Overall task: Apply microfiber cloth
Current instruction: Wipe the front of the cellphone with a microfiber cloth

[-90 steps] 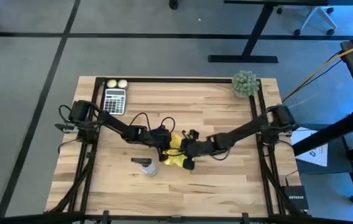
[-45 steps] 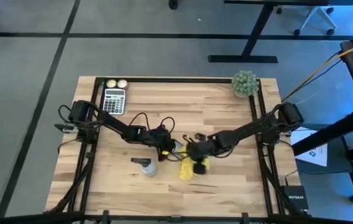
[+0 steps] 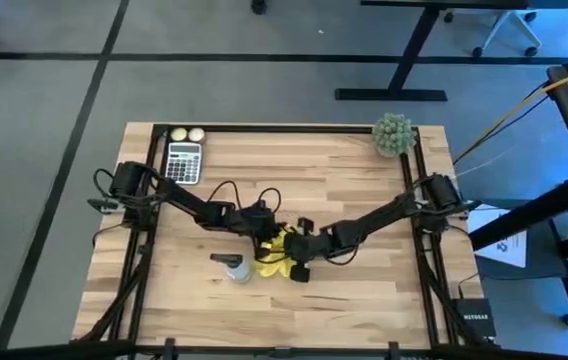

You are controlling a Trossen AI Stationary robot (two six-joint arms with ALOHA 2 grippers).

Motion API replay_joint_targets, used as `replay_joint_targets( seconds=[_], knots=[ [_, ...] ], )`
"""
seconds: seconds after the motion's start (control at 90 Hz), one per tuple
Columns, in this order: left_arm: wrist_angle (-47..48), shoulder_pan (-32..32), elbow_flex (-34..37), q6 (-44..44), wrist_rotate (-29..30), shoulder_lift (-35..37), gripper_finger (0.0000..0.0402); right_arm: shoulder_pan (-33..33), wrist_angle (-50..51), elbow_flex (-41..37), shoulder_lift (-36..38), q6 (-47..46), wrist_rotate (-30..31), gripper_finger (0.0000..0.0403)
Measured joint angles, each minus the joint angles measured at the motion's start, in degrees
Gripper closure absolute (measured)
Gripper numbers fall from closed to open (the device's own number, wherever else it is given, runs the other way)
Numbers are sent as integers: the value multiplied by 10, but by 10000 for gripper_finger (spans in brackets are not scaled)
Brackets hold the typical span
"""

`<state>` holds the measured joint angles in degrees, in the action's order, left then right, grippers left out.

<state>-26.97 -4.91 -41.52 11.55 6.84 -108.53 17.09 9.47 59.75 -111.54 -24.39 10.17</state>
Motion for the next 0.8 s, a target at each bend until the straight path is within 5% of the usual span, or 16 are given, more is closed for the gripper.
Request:
replay_joint_targets(
  seconds=[0.278,0.422,0.489,0.544,0.644,0.8],
  knots=[
    [3,0,1,-5,-1,0,386,30,180,15,91,-7,-123,389],
    [3,0,1,-7,-1,0,386,28,190,29,159,37,27,389],
    [3,0,1,-8,-4,0,386,20,121,18,158,62,139,389],
    [3,-1,1,-9,-2,0,386,9,50,3,153,84,175,389],
    [2,-1,1,-9,-4,0,386,-16,-74,-25,125,95,104,388],
    [2,-1,1,-11,-3,0,386,-24,-67,-56,61,52,33,388]
  ],
)
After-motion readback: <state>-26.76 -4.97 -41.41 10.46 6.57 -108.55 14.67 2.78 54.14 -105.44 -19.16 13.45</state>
